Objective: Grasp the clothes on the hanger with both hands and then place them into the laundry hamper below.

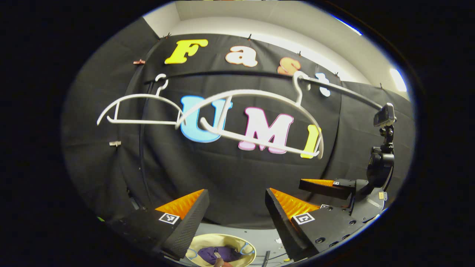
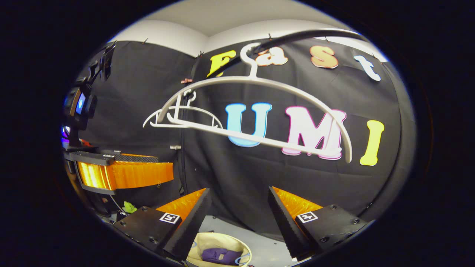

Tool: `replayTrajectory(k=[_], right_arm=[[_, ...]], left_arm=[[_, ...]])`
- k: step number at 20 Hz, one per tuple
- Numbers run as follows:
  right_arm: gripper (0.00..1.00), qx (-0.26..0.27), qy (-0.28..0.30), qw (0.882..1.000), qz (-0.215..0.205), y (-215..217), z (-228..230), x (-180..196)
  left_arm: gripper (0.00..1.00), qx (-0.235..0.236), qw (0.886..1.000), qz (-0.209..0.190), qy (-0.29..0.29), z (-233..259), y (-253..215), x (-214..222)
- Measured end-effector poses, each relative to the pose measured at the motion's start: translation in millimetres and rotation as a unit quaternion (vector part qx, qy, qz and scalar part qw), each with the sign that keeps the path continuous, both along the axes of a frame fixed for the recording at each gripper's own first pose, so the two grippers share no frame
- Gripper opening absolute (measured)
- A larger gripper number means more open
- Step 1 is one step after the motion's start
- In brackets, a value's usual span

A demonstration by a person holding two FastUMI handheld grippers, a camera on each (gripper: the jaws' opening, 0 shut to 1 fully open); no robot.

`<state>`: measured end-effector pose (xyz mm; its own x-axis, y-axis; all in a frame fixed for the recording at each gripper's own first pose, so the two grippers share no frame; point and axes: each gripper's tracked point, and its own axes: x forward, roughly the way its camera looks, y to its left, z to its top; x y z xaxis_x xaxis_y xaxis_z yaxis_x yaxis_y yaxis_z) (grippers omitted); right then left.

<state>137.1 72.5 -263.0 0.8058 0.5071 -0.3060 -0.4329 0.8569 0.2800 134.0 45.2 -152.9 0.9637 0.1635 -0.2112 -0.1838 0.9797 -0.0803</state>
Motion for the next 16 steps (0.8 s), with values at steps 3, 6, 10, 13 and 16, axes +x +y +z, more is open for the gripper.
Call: replayTrajectory(k=[3,6,10,13,16], right_arm=[[0.98,0.018,-0.041,0.998,-0.034,-15,35,11],[0.98,0.017,-0.065,0.997,-0.043,-21,49,14],[0.98,0.018,-0.061,0.997,-0.042,-22,48,12],[0.98,0.019,-0.061,0.997,-0.045,-24,48,14],[0.98,0.016,-0.061,0.997,-0.047,-27,46,15]], left_arm=[[0.95,0.023,0.999,-0.001,-0.037,35,-3,-4],[0.95,0.025,0.998,0.000,-0.065,52,-3,-2],[0.95,0.030,0.997,0.000,-0.068,54,-5,-1],[0.97,0.029,0.997,-0.003,-0.066,54,-7,2],[0.95,0.029,0.997,-0.006,-0.065,54,-7,3]])
